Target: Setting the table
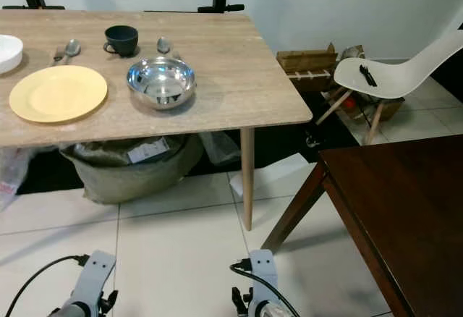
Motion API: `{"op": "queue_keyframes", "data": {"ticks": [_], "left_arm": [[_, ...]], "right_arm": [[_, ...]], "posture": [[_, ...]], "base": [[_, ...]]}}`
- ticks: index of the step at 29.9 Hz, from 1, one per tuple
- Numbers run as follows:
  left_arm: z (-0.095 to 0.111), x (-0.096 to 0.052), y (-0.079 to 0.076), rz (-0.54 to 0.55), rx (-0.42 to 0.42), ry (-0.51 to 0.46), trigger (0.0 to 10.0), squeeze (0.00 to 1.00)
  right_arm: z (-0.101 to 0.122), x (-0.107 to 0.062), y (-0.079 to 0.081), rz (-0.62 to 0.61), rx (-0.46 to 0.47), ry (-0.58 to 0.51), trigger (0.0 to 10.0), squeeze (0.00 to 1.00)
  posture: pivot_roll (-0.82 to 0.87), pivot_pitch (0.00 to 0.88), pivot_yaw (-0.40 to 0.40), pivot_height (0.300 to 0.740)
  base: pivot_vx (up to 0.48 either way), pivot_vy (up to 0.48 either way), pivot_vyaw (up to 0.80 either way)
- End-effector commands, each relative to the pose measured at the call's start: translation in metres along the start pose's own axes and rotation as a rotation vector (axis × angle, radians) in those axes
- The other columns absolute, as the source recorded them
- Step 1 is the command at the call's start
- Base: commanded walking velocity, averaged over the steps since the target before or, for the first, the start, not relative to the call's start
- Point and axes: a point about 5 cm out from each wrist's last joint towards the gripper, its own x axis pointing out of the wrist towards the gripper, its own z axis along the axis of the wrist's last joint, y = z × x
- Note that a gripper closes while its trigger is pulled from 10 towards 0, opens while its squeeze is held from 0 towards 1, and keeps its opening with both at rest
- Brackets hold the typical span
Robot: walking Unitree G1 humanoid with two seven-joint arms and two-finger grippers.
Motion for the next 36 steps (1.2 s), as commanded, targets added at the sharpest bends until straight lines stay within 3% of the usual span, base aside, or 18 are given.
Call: {"op": "queue_keyframes", "data": {"ticks": [1, 36], "left_arm": [[-0.0101, -0.0021, -0.0039, -0.010, -0.003, 0.035, 10.0, 0.00], [-0.0098, -0.0019, -0.0049, -0.013, -0.002, 0.034, 10.0, 0.00]], "right_arm": [[-0.0045, -0.0015, -0.0029, -0.006, -0.006, 0.015, 10.0, 0.00], [-0.0057, -0.0018, -0.0031, -0.006, -0.010, 0.019, 10.0, 0.00]], "posture": [[-0.08, 0.000, -0.002, 0.740], [-0.09, 0.000, -0.005, 0.740]], "base": [[0.000, 0.000, 0.00], [0.000, 0.000, 0.00]]}}
